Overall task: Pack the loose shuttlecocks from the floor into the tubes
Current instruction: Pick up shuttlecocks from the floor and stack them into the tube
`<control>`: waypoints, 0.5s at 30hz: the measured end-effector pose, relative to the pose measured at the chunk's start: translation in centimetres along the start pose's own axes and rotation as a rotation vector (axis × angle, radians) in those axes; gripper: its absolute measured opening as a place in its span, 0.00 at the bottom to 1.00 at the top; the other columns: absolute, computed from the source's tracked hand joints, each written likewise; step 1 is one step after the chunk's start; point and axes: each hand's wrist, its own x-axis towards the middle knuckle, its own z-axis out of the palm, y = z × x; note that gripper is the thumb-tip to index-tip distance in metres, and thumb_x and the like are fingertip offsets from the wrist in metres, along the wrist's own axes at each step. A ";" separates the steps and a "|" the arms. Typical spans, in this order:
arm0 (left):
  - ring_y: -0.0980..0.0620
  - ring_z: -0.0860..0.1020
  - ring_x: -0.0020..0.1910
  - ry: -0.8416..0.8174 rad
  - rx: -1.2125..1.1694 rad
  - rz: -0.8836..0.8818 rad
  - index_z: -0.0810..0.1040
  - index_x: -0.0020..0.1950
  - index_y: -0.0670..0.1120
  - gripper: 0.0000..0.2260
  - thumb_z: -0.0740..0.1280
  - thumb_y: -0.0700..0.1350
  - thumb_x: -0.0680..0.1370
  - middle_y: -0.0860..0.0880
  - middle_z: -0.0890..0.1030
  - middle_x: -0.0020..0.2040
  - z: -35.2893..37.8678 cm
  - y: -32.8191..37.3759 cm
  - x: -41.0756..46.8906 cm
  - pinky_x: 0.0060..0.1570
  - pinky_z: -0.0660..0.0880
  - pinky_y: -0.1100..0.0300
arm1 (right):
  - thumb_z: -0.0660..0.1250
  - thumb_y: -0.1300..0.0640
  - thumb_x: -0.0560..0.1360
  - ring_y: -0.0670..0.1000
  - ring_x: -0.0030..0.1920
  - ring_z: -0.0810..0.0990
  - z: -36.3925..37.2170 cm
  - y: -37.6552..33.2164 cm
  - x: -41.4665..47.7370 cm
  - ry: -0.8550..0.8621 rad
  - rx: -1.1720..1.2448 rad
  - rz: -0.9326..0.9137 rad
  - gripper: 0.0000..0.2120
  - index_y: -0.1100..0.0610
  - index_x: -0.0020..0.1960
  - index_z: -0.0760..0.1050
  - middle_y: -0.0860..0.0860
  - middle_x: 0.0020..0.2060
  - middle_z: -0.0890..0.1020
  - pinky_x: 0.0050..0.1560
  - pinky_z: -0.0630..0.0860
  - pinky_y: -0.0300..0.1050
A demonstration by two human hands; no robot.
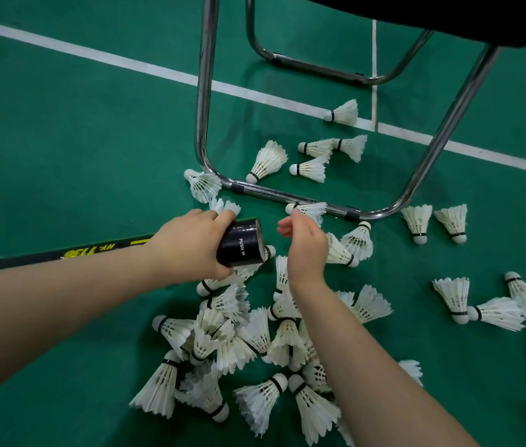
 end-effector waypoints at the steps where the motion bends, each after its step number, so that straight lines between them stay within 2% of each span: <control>1: 0.51 0.71 0.47 0.003 0.022 0.005 0.65 0.63 0.51 0.29 0.70 0.59 0.67 0.53 0.72 0.46 0.1 -0.2 0.0 0.44 0.75 0.56 | 0.59 0.54 0.79 0.46 0.37 0.73 -0.4 0.4 0.9 0.012 -0.054 0.006 0.11 0.55 0.41 0.76 0.48 0.37 0.77 0.40 0.69 0.40; 3: 0.51 0.71 0.48 0.004 0.053 0.008 0.65 0.63 0.52 0.29 0.69 0.59 0.67 0.53 0.73 0.47 0.4 -0.5 0.0 0.43 0.74 0.57 | 0.60 0.54 0.77 0.47 0.38 0.72 -1.4 1.5 2.9 0.022 -0.203 0.037 0.06 0.53 0.51 0.75 0.49 0.46 0.76 0.40 0.69 0.41; 6: 0.51 0.71 0.49 -0.009 0.052 -0.004 0.65 0.63 0.51 0.28 0.69 0.59 0.67 0.52 0.75 0.50 0.9 -0.9 0.1 0.45 0.75 0.56 | 0.62 0.57 0.76 0.48 0.38 0.75 -2.2 2.4 6.0 0.039 -0.435 0.149 0.18 0.55 0.66 0.67 0.51 0.62 0.68 0.33 0.69 0.40; 8: 0.51 0.71 0.48 -0.013 0.033 -0.019 0.66 0.62 0.51 0.28 0.70 0.59 0.67 0.52 0.75 0.49 1.0 -1.2 0.2 0.46 0.76 0.55 | 0.62 0.58 0.76 0.54 0.48 0.78 -2.2 2.8 7.7 0.075 -0.463 0.182 0.25 0.56 0.71 0.60 0.53 0.67 0.66 0.41 0.74 0.44; 10: 0.51 0.72 0.48 -0.010 0.017 -0.034 0.66 0.62 0.51 0.28 0.70 0.59 0.67 0.52 0.75 0.49 1.1 -1.3 0.4 0.46 0.76 0.54 | 0.62 0.59 0.76 0.58 0.60 0.74 -1.9 3.1 9.3 0.099 -0.445 0.210 0.29 0.56 0.74 0.55 0.56 0.69 0.66 0.57 0.74 0.49; 11: 0.51 0.72 0.48 -0.006 0.013 -0.037 0.66 0.62 0.51 0.28 0.70 0.59 0.67 0.52 0.74 0.48 1.1 -1.4 0.5 0.45 0.76 0.55 | 0.62 0.59 0.76 0.58 0.61 0.73 -1.6 3.1 10.0 0.091 -0.427 0.224 0.31 0.57 0.75 0.52 0.57 0.69 0.67 0.60 0.72 0.48; 13: 0.51 0.71 0.47 -0.001 0.009 -0.033 0.66 0.62 0.51 0.28 0.70 0.59 0.67 0.52 0.74 0.48 1.1 -1.3 0.6 0.45 0.75 0.55 | 0.63 0.59 0.76 0.56 0.54 0.73 -1.2 3.0 11.1 0.065 -0.368 0.282 0.30 0.59 0.74 0.53 0.59 0.66 0.70 0.54 0.71 0.47; 15: 0.51 0.71 0.47 -0.001 0.005 -0.026 0.66 0.62 0.51 0.28 0.70 0.58 0.67 0.52 0.75 0.48 1.2 -1.3 0.6 0.45 0.75 0.55 | 0.63 0.58 0.77 0.55 0.49 0.71 -1.1 2.7 11.6 0.038 -0.326 0.356 0.24 0.61 0.70 0.60 0.59 0.60 0.72 0.54 0.75 0.52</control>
